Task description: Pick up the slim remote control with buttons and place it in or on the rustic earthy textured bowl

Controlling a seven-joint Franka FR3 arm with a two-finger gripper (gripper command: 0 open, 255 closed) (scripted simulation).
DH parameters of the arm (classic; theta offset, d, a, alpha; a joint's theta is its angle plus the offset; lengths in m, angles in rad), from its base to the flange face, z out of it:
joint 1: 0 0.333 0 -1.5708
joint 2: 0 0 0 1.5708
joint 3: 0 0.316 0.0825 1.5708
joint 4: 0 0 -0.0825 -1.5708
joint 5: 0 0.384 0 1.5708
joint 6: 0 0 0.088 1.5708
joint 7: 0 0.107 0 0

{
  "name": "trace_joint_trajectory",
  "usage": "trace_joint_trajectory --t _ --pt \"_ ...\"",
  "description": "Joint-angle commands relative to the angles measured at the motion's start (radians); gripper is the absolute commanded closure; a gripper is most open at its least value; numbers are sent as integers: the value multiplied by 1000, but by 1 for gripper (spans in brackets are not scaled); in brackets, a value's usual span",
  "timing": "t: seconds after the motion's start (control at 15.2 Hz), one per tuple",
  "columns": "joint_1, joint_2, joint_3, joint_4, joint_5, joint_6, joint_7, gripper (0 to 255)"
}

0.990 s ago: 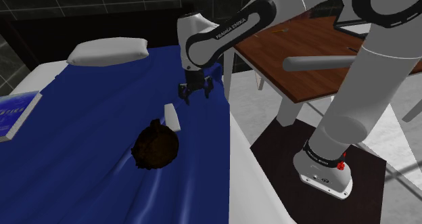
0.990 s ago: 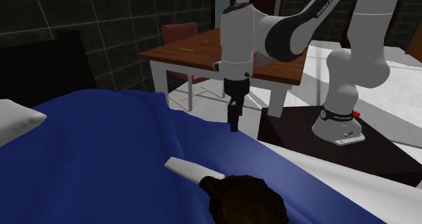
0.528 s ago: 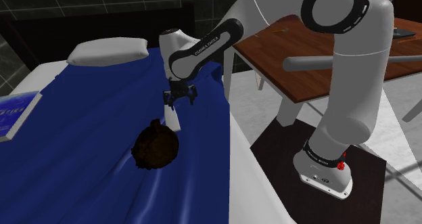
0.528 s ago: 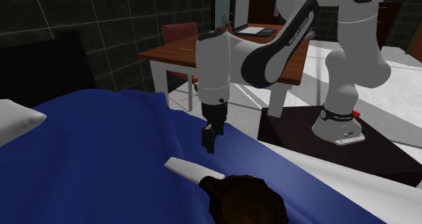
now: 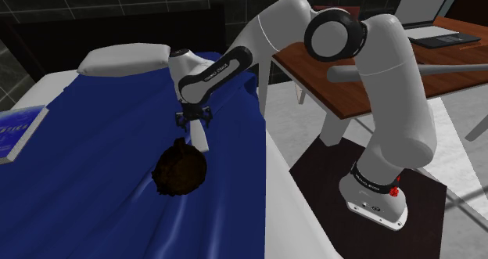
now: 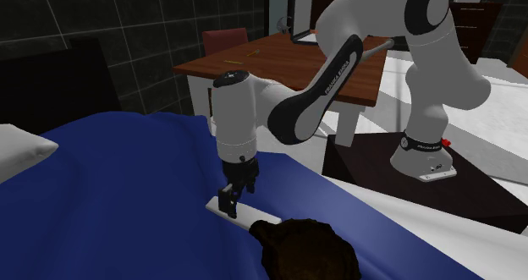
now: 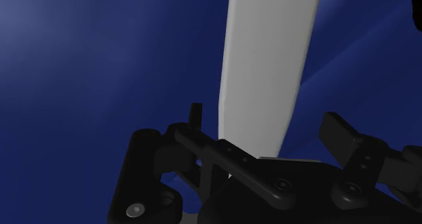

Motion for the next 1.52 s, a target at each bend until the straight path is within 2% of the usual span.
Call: trace_joint_trajectory --t 0.0,0.4,0.92,0.99,1.45 --pt "6 33 -8 28 -7 7 7 0" --pt "12 78 -17 23 -18 56 13 0" --pt "12 78 -17 23 -18 56 13 0" --pt "12 78 -17 23 -18 56 13 255" --pt "12 78 -17 23 -18 56 13 255"
